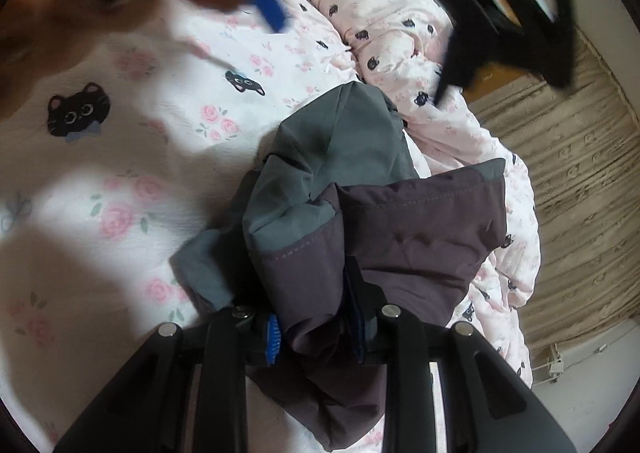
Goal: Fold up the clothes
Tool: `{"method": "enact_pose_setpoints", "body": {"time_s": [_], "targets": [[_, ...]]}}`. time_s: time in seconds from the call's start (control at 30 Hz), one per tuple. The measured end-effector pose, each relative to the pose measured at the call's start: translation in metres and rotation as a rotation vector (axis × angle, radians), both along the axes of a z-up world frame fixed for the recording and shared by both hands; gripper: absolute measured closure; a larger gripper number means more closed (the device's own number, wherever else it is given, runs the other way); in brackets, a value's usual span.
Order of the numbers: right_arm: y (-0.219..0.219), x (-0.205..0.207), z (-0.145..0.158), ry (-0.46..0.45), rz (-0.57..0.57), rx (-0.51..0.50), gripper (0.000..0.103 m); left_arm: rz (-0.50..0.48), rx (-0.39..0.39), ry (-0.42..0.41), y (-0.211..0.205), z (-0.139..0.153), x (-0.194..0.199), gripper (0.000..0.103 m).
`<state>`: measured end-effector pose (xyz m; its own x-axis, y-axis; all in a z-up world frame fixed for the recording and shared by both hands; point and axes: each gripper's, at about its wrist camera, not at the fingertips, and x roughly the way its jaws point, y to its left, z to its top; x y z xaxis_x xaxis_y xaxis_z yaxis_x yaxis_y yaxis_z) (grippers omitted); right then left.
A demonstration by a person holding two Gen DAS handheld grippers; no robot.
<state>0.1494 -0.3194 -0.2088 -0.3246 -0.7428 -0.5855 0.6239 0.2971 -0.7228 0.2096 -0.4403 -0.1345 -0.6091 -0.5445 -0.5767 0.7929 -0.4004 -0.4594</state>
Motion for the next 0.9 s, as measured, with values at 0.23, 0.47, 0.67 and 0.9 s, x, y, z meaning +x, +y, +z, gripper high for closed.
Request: {"method": "enact_pose_setpoints", "body": {"time_s": [0.23,0.47,0.67,0.9], "targets": [[0.003,-0.017,0.005,-0.106,0.034,-0.018,0.073,-0.115,-0.019,-0.084,0.000,-0.005,-0.032,0.001],[0.001,-0.026,0.005,-0.134,0.049,-0.022,0.073,-0.178,0.016,-0.272,0.002,-0.031,-0.063,0.001],[-0.001,-0.035,0.009,-0.163,0.062,0.000,0.073,-0.159,0.124,-0.290,-0.007,-0.059,-0.058,0.000],[0.009,-0.073,0.050,-0.404,0.154,0.188,0.074,-0.132,0.182,-0.255,-0.009,-0.065,-0.049,0.000]]}}
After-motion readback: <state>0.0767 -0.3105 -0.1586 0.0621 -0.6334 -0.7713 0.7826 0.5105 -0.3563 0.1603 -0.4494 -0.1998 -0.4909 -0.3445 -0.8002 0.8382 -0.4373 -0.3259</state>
